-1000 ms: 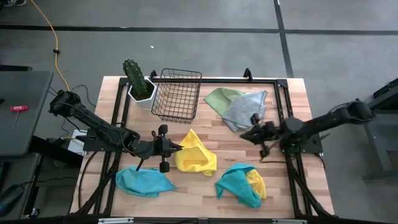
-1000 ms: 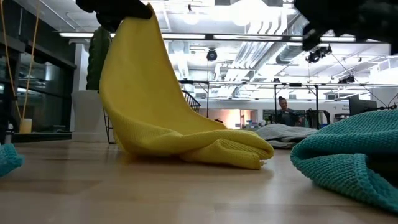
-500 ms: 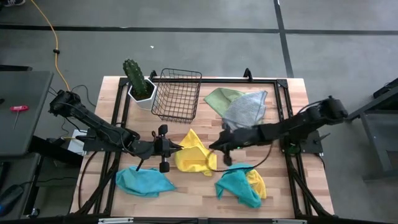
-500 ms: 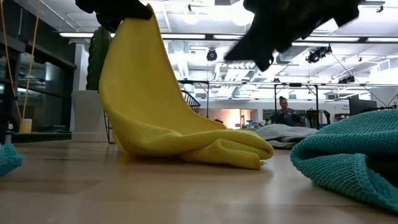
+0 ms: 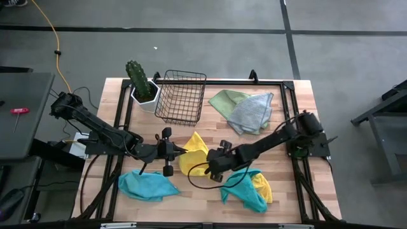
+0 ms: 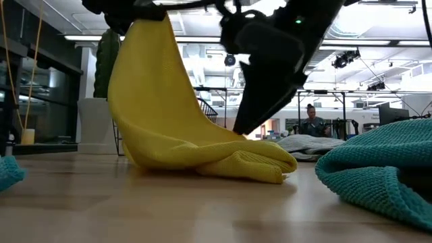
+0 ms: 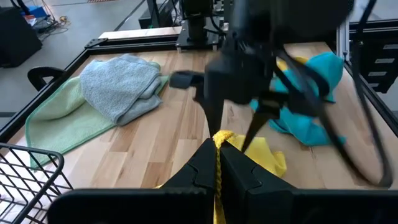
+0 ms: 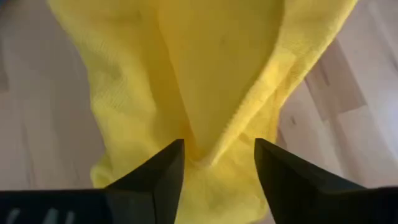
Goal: Fold microfiber towels
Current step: Fold the left yellow microfiber cloth
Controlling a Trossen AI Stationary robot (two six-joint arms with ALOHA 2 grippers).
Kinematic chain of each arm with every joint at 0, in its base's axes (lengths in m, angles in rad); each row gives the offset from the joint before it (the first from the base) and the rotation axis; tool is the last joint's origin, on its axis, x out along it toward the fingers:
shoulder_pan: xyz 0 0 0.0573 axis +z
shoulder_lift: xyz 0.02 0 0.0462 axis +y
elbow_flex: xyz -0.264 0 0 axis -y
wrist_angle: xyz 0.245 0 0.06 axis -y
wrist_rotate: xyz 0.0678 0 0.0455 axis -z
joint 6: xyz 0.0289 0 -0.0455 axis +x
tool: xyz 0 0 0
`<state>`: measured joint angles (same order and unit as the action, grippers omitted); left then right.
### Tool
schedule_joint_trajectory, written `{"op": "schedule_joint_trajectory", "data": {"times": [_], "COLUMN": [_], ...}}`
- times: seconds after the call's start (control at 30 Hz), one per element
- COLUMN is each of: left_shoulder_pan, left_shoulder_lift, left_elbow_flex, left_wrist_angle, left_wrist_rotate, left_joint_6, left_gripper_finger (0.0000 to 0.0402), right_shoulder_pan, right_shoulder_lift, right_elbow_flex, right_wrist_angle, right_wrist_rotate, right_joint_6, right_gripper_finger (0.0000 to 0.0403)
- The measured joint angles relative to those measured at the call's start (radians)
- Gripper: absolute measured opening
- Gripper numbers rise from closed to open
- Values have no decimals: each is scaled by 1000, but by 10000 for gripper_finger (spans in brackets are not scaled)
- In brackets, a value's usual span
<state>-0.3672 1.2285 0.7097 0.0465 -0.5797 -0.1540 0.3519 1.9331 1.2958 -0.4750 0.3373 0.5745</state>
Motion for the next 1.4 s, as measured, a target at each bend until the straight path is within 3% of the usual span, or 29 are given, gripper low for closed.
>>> {"op": "schedule_joint_trajectory", "data": {"times": [0.2,0.47,0.67,0.97,1.1,1.4], "left_shoulder_pan": [0,0,0,0,0,-10], "left_shoulder_lift": [0,0,0,0,-1,-104], "left_elbow_flex": [0,0,0,0,0,0], "left_wrist_angle": [-1,-2,-1,-1,-2,-100], "left_wrist_rotate": [0,0,0,-4,-7,-26], "left_joint_6": [0,0,0,1,34,18], "left_gripper_finger": [0,0,0,0,0,0], "right_shoulder_pan": [5,5,5,5,5,33], "right_shoulder_lift": [48,48,48,48,37,-118], "right_elbow_flex": [52,47,47,46,46,112], "right_wrist_angle": [-73,-83,-83,-81,-86,-363], "right_wrist_rotate": [37,37,5,-10,3,194], "right_joint_6": [98,201,237,209,147,89], "right_gripper_finger": [196,168,122,15,8,1]}}
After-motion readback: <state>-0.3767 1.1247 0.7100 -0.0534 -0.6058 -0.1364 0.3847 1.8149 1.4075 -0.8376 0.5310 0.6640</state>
